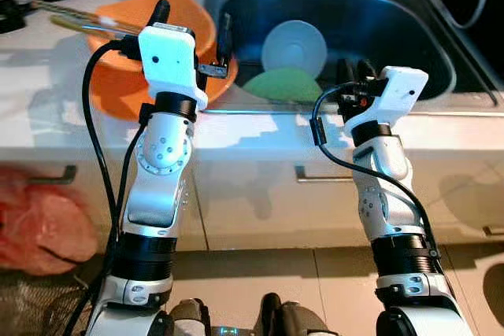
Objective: Kitchen organization
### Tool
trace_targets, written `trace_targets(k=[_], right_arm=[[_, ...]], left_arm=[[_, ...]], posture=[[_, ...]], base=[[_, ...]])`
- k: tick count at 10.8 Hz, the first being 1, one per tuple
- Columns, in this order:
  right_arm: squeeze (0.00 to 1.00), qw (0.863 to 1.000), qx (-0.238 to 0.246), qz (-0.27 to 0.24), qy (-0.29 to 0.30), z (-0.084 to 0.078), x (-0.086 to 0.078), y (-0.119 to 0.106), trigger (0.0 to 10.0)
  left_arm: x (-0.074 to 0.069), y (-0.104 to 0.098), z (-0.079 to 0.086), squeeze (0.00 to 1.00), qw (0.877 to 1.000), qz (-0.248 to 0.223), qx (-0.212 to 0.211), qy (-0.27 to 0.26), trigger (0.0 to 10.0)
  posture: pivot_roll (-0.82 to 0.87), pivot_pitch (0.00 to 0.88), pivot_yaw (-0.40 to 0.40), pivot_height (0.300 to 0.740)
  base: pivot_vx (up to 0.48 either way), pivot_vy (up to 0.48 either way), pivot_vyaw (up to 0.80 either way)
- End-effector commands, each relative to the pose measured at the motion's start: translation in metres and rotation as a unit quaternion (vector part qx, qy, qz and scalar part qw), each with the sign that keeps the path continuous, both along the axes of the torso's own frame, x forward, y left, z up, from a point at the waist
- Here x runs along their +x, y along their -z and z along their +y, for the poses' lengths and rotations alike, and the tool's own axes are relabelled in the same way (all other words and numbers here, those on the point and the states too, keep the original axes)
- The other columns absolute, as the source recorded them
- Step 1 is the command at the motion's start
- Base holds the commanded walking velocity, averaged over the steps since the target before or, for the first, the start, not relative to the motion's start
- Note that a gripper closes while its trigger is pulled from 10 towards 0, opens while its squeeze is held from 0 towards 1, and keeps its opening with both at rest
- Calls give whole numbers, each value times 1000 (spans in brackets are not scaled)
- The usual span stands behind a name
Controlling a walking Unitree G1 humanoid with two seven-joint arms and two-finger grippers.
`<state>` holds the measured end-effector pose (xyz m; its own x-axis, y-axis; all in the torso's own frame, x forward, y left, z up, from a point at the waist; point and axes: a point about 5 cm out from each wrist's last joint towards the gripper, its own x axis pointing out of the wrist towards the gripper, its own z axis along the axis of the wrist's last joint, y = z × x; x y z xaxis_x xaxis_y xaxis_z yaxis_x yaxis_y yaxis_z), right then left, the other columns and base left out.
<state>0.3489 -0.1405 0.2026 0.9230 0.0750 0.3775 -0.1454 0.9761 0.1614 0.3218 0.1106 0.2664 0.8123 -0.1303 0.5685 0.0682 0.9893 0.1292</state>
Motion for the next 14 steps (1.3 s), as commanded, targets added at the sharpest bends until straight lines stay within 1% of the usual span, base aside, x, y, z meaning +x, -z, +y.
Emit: trace_targets(k=[1,3,4,5,6,7,8,9,10,11,12,14], right_arm=[[0,1000,-2,-5,2,0,0,-3,10000],[0,1000,0,-7,-4,2,0,-3,10000],[0,1000,-1,-9,-6,3,0,-4,10000],[0,1000,-1,-9,-6,3,0,-4,10000],[0,1000,-1,-9,-6,2,0,-4,10000],[0,1000,-1,-7,-5,2,0,-3,10000],[0,1000,0,-7,-5,2,0,-3,10000],[0,1000,0,-7,-6,3,0,-3,10000],[0,1000,-1,-7,-6,3,0,-3,10000],[0,1000,-1,-6,-6,2,1,-3,10000],[0,1000,-2,-7,-5,2,0,-3,10000],[0,1000,-2,-12,-2,-1,1,-6,10000]], left_arm=[[-2,-5,-2,0,1000,-11,-5,5,10000],[-3,-5,-5,0,1000,-9,-2,11,10000],[-5,-10,-6,0,1000,-19,6,10,10000],[-4,-18,1,0,1000,-24,-5,3,10000],[-3,-29,15,0,999,-30,-18,-14,10000],[0,-44,35,0,999,-29,-24,-30,10000],[1,-52,45,0,998,-22,-47,-32,10000],[2,-55,49,0,998,-19,-58,-30,10000],[3,-59,57,0,998,-6,-53,-31,10000],[4,-53,58,0,998,8,-46,-29,10000],[6,-38,54,0,999,32,-31,-24,10000],[1,-32,43,0,998,28,-52,-12,10000]], posture=[[132,190,-39,740],[132,185,-39,740],[133,183,-39,740],[131,180,-39,740],[136,178,-37,740],[140,174,-34,740],[143,174,-34,740],[144,175,-34,740],[146,177,-35,740],[148,179,-36,740],[142,179,-36,740],[137,184,-39,740]], base=[[0,0,0],[0,0,0],[0,0,0],[0,0,0],[0,0,0],[0,0,0],[0,0,0],[0,0,0],[0,0,0],[0,0,0],[0,0,0],[0,0,0]])
